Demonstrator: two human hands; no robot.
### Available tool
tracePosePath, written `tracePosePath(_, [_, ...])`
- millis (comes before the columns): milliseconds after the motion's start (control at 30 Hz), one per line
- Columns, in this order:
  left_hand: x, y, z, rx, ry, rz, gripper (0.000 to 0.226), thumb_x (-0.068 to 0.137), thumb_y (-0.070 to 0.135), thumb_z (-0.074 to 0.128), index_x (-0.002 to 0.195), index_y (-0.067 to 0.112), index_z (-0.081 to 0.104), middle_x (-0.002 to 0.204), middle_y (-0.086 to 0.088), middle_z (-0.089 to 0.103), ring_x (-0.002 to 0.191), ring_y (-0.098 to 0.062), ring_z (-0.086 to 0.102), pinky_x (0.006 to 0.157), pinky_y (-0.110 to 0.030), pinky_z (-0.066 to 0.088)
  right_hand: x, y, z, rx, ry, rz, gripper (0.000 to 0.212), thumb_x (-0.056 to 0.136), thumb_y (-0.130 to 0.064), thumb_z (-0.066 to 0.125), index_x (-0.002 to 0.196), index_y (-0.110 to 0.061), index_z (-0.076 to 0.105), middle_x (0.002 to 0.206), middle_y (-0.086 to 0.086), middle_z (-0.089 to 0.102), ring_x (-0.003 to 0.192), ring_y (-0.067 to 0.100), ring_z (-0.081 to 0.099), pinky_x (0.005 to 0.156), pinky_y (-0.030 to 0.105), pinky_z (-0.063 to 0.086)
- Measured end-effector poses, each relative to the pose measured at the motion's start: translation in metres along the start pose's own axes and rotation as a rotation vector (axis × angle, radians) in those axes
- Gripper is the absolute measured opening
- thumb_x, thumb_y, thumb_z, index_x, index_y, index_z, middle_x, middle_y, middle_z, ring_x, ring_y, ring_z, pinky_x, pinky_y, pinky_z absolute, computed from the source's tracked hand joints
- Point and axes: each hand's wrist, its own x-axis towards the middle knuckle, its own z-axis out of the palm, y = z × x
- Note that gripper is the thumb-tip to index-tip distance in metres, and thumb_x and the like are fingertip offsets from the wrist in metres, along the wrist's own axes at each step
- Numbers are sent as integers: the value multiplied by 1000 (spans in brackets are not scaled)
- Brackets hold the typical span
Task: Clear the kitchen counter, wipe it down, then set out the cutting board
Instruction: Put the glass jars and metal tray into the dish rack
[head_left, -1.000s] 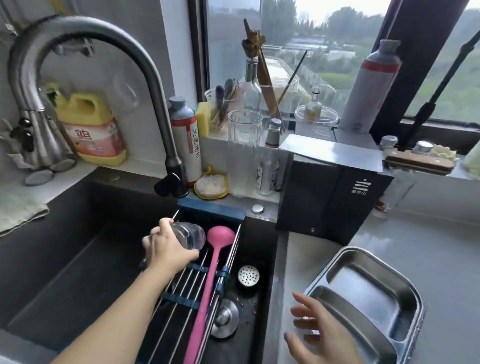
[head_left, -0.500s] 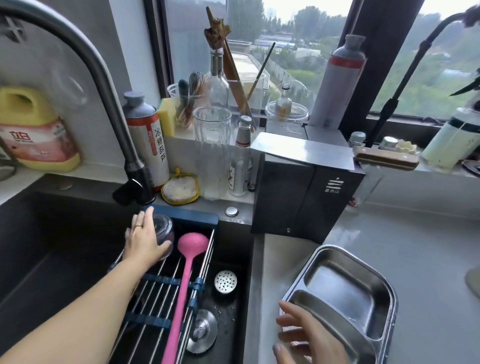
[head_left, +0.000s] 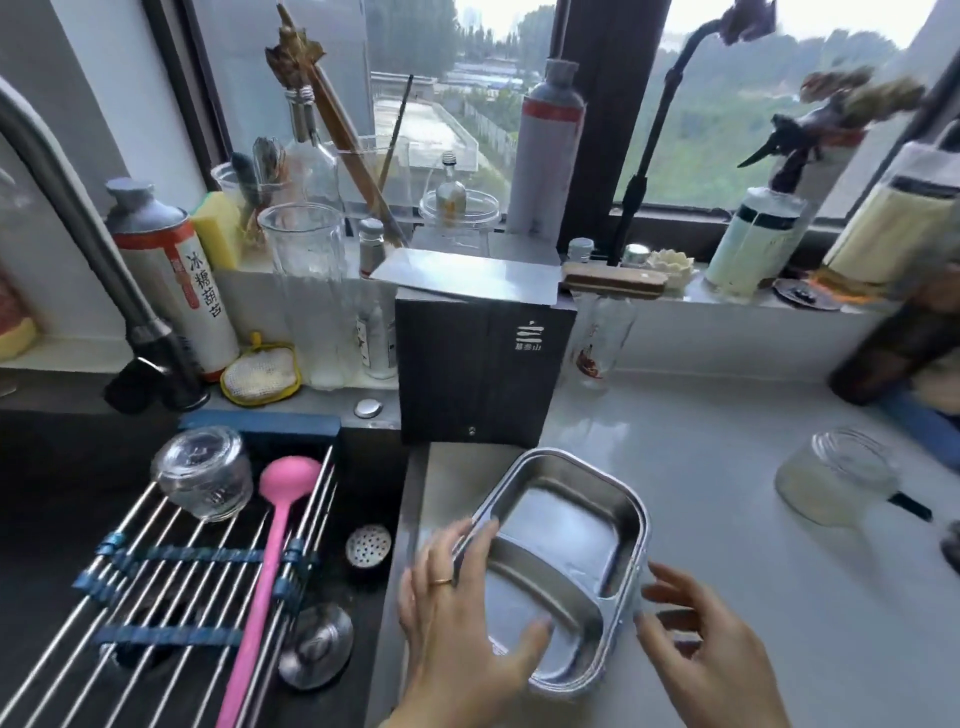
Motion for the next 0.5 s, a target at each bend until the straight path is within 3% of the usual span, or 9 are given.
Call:
tracePosePath(167, [6,64,49,-46,-23,108,87,54,63,51,134,33,32,139,13,31,135,-9,18,112,-35,7,8,43,-57,62,138,72,34,68,6,70,95,-14,66,79,2,68,60,-11,60,51,3,43])
tracePosePath(300, [23,129,110,31,-176,155,88,65,65,54,138,35,16,145,13,20,137,-10,11,113,-31,8,9,80,-111,102,251,130,34,67,4,71,95,-16,66,79,-4,68,62,-10,60,50,2,43])
tracePosePath(433, [31,190,186,-34,-308,85,95,67,57,63,141,28,11,150,4,18,140,-16,12,114,-33,15,12,119,-172,90,350,217,37,65,4,72,96,-14,65,81,2,66,66,-9,59,51,3,42])
tracePosePath(500, [37,212,220,-51,-311,71,100,65,55,66,141,26,10,152,3,16,141,-17,11,113,-35,15,10,132,-204,-11,478,225,40,57,7,76,93,-8,68,75,8,64,63,-2,60,51,6,41])
